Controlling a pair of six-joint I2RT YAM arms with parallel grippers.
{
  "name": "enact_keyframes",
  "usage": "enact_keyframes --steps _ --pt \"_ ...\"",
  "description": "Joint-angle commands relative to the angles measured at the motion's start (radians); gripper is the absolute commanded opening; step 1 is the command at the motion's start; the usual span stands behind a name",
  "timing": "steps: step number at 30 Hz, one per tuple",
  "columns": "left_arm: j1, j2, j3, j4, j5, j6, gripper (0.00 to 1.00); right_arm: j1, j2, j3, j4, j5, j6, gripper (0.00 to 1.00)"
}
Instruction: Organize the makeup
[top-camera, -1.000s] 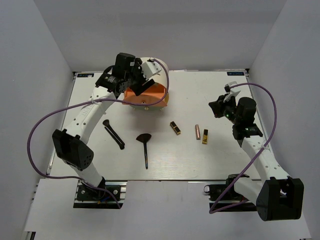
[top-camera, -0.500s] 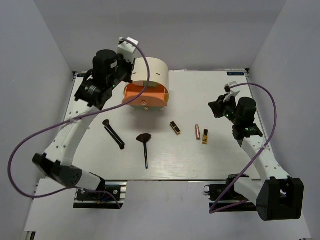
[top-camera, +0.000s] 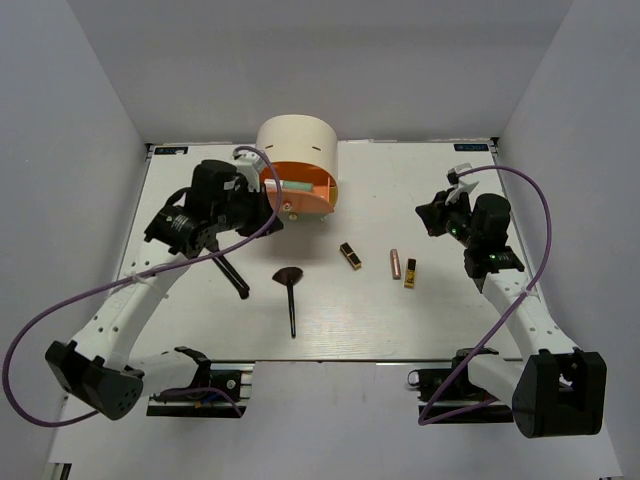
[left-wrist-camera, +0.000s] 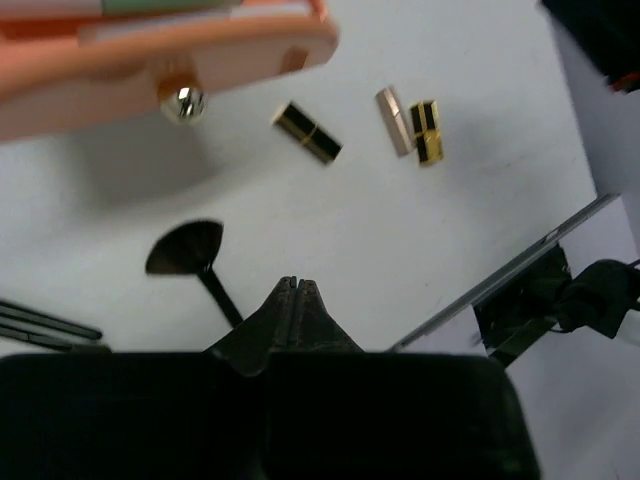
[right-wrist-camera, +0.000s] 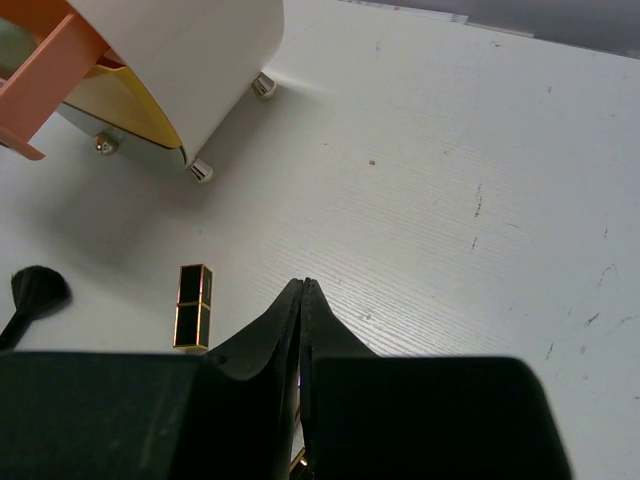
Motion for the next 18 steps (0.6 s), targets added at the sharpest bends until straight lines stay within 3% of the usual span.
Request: enact_keyframes --steps 1,6,11,18 --pt "-0.003 0.035 -0.007 -0.085 -0.024 -0.043 0.0 -0.006 -0.004 -0.008 0.049 -0.019 -0.008 0.04" --pt "-0.003 0.095 -0.033 -0.087 -0.162 -0.095 0.0 -0.007 -0.011 -0.008 0.037 -0.009 -0.017 0.05" --pt "-0.003 0.066 -0.12 0.059 -0.335 -0.18 0.0 -0.006 -0.008 -0.007 0.032 -0.008 -0.02 0.04" --pt "-0.012 0.074 -0.195 0.224 -0.452 -0.253 0.0 -0.001 0.008 0.006 0.041 -0.013 -0.023 0.05"
